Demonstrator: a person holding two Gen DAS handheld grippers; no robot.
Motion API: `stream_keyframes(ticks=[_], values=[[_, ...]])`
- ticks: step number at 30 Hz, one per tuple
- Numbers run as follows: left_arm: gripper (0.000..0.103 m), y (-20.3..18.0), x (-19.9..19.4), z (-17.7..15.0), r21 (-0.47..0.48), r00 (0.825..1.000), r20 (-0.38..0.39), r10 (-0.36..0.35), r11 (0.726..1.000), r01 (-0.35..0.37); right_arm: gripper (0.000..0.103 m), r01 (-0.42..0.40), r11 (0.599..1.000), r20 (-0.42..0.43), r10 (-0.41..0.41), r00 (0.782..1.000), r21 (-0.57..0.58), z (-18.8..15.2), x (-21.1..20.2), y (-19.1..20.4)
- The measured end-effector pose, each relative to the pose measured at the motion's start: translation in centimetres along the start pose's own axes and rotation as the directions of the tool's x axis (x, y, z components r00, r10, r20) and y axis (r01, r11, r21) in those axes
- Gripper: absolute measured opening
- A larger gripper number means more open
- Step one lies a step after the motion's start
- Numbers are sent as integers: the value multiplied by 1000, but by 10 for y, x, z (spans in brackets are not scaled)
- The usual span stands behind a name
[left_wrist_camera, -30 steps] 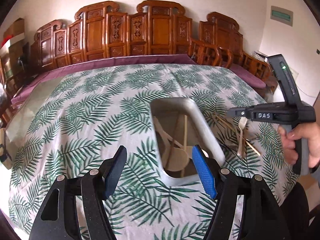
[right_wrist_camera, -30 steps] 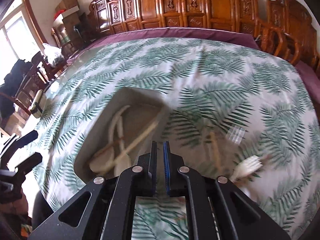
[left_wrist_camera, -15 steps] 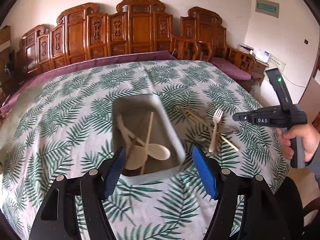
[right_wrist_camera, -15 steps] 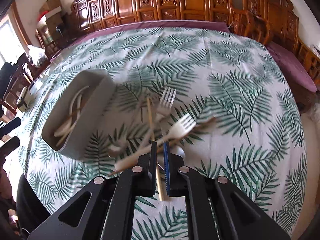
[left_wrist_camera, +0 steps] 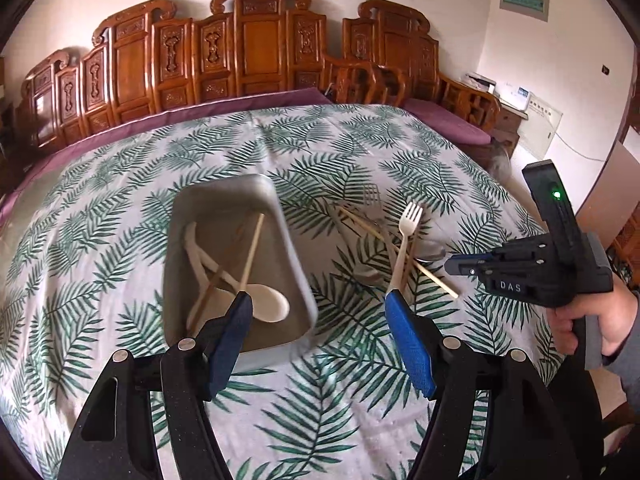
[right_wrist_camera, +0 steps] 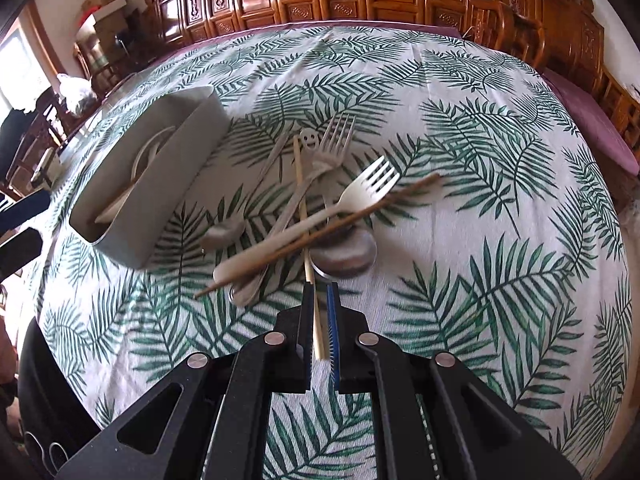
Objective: Organize utensils
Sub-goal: 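Grasp a wooden chopstick from the pile with the right gripper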
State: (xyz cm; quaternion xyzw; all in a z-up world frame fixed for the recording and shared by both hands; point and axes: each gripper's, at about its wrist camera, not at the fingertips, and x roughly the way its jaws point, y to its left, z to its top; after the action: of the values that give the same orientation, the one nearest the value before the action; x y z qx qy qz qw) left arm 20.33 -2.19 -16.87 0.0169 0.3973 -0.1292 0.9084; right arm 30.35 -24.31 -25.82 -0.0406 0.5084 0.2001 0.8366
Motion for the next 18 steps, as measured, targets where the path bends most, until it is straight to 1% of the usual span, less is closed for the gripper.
stream_keyframes(ticks=[4,8,11,18], values=[[66,-13,14,3,25,1000,-17,-8,1000,8,9,-9,1000,2,9,1000,2,-8,0,-2],[66,-24,28,8,39,999,-33,-17,999,18,9,0,1000,-4,0,1000,-27,-12,6,-1],[66,-32,40,12,46,998,-52,-23,999,26,9,-17,999,-7,17,1000,-32,-11,7,-2],[66,-35,57,15,37,997,-81,-16,999,19,9,-40,998,-13,40,999,-47,-8,12,-1]])
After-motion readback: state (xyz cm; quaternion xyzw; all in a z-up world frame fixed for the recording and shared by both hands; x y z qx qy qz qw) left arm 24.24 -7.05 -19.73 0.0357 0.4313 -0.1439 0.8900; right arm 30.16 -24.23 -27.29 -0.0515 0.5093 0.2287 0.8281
